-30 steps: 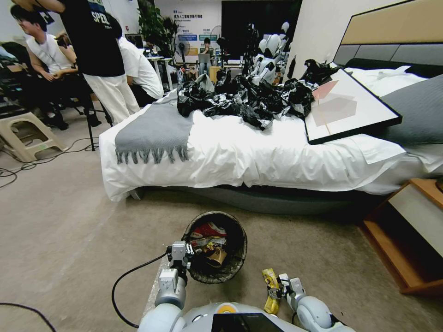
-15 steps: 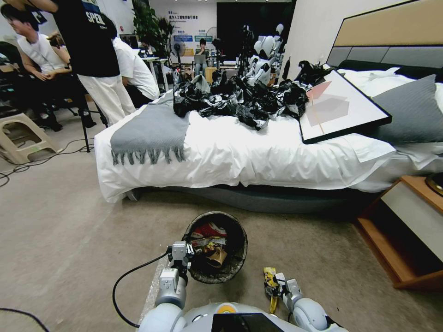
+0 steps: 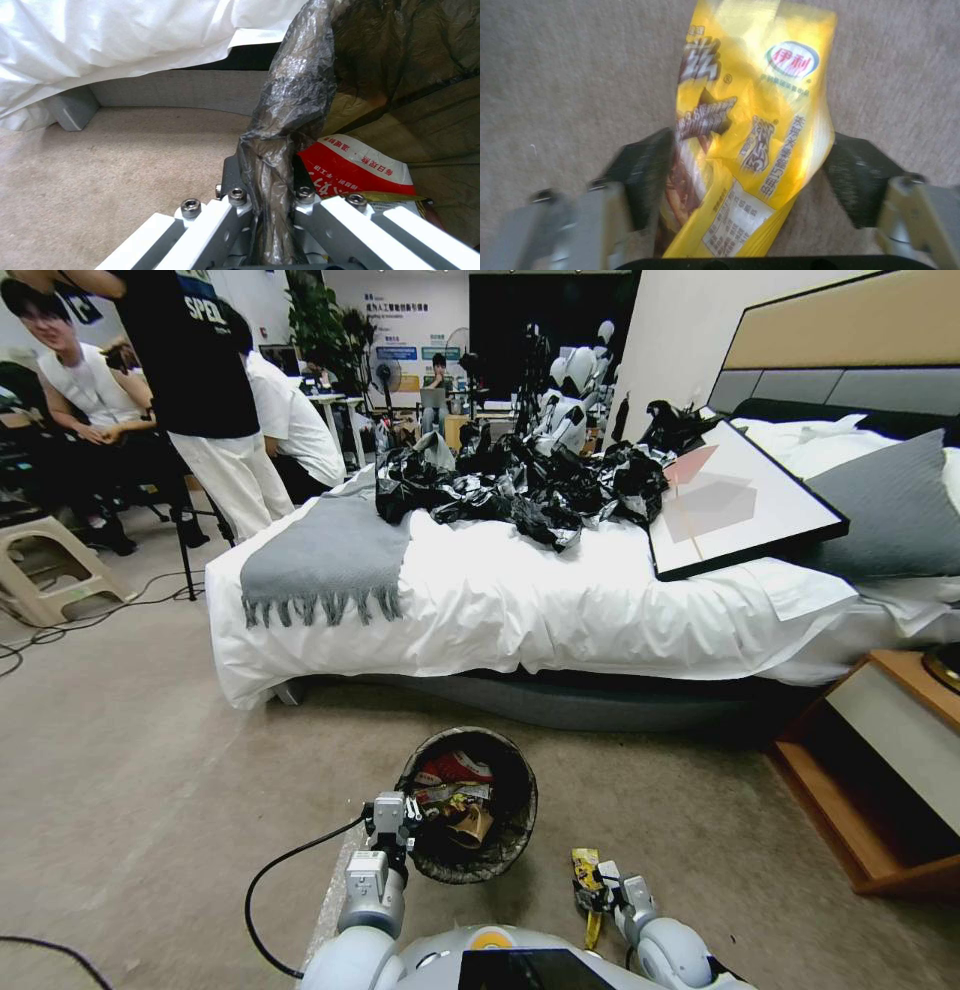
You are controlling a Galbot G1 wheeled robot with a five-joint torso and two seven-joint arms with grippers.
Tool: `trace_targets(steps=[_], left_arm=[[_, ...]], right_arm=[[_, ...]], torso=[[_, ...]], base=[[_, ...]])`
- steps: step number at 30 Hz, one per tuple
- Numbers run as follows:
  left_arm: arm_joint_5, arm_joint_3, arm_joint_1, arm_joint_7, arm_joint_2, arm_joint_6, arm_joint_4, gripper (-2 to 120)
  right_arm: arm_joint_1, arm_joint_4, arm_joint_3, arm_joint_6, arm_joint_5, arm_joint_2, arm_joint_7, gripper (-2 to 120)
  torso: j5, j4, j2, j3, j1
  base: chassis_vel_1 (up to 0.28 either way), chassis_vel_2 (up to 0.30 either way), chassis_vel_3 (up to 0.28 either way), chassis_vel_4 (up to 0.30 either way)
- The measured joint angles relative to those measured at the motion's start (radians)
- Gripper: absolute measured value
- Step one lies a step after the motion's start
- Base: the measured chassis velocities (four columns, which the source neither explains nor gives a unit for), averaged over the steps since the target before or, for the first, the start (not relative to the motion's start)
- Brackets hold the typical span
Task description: Pick up the trash bin, then pick up the garbage from the floor and place it into the trash bin.
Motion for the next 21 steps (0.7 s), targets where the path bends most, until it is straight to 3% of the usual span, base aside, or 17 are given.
trace_targets(steps=[1,6,8,17,21], left_arm=[[0.0,0.0,-0.002,0.0,0.0,0.0,0.001,0],[-0.001,0.002,-0.003,0.0,0.001,0.0,0.003,0],[-0.001,0.004,-0.003,0.001,0.001,0.0,0.003,0],[0.0,0.004,-0.001,0.0,0.001,0.0,0.004,0],[-0.001,0.006,-0.003,0.0,0.0,0.0,0.004,0]], right_arm=[[-0.009,0.017,0.002,0.002,0.0,-0.004,0.0,59],[-0.028,0.048,0.003,0.008,-0.001,-0.009,-0.002,45],[-0.032,0.052,0.003,0.016,-0.006,-0.008,-0.005,34],[-0.042,0.066,0.0,0.031,-0.017,-0.006,-0.014,2],[-0.041,0.054,0.001,0.042,-0.023,-0.006,-0.022,0]], torso=[[-0.0015,-0.0004,0.0,0.0,0.0],[-0.0013,-0.0011,0.0,0.0,0.0],[-0.0016,-0.0017,0.0,0.0,0.0],[-0.0024,-0.0017,0.0,0.0,0.0],[-0.0024,-0.0017,0.0,0.0,0.0]], base=[[0.0,0.0,0.0,0.0],[0.0,0.0,0.0,0.0],[0.0,0.0,0.0,0.0],[0.0,0.0,0.0,0.0],[0.0,0.0,0.0,0.0]])
